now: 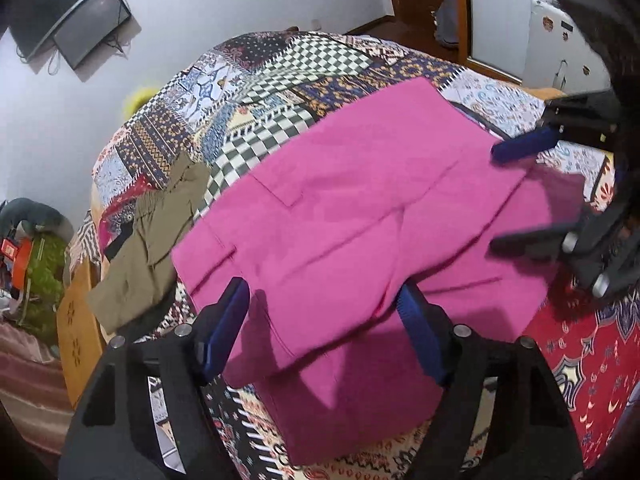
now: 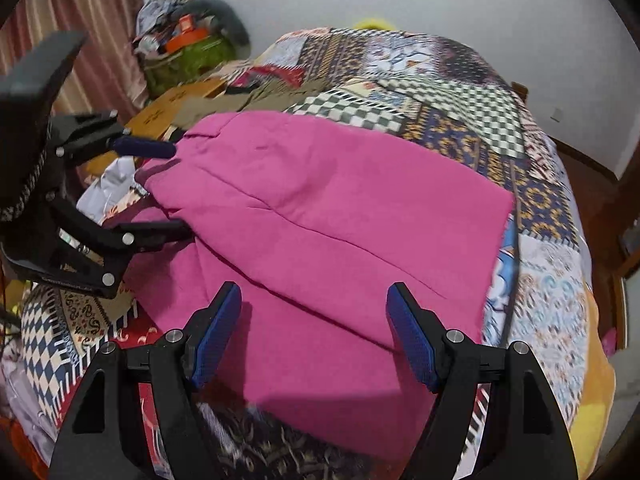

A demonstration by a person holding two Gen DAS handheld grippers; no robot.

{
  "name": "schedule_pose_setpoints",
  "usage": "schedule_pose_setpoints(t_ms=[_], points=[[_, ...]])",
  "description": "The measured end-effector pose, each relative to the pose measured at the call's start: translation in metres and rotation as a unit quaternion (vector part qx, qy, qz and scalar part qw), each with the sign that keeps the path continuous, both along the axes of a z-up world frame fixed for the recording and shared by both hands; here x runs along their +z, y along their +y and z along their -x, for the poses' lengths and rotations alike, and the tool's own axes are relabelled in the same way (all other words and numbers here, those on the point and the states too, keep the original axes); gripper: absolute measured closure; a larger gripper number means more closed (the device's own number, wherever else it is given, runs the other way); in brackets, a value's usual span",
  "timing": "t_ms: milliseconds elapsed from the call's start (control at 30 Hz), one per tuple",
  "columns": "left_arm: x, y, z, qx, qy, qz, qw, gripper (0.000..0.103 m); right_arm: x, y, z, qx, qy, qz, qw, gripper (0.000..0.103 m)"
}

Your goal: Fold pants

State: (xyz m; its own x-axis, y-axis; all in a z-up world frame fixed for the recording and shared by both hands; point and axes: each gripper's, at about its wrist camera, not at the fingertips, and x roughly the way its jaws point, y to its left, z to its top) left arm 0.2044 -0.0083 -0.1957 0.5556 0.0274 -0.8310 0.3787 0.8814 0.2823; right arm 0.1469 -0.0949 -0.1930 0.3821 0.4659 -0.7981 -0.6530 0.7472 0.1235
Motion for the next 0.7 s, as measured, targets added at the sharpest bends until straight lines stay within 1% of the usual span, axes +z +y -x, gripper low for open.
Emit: schedule_pose_setpoints(t_ms=[133,200,267,300,367,433,500,567,633,700], points=[[0.01,0.007,-0.009,0.011,-0.006,0.021,0.9997,0.027,-0.003,0.017,-0.006,0.027,-0.005,0.014,1.0,0.032],[0.014,0.01,-0.011,0.017,-0.005,0.035,0.9992,0.027,-0.003,0.024,-0.011,0.034,-0.013,0.016,0.999,0.035],[0.014,0.012,-0.012,0.019,0.0,0.048,0.9987,0.027,-0.003,0.027,-0.018,0.034,-0.011,0.01,0.999,0.058],[0.013,0.012,-0.012,0.02,0.005,0.054,0.9983,0.027,-0.002,0.027,-0.022,0.033,-0.007,0.003,0.999,0.064],[0.009,0.012,-0.011,0.02,0.017,0.066,0.9975,0.027,0.001,0.029,-0.028,0.035,-0.004,-0.007,0.999,0.082],[0.004,0.01,-0.009,0.019,0.027,0.067,0.9972,0.027,0.006,0.03,-0.029,0.036,-0.01,-0.017,0.999,0.092],[0.0,0.008,-0.008,0.018,0.028,0.058,0.9978,0.027,0.011,0.031,-0.029,0.036,-0.023,-0.021,0.999,0.094],[-0.002,0.006,-0.007,0.025,0.018,0.045,0.9985,0.034,0.016,0.03,-0.026,0.036,-0.033,-0.026,0.998,0.096],[0.001,0.008,-0.007,0.036,0.01,0.041,0.9985,0.062,0.022,0.029,-0.025,0.034,-0.042,-0.032,0.998,0.097],[0.008,0.012,-0.007,0.045,0.001,0.05,0.9977,0.07,0.029,0.027,-0.021,0.029,-0.056,-0.038,0.997,0.097]])
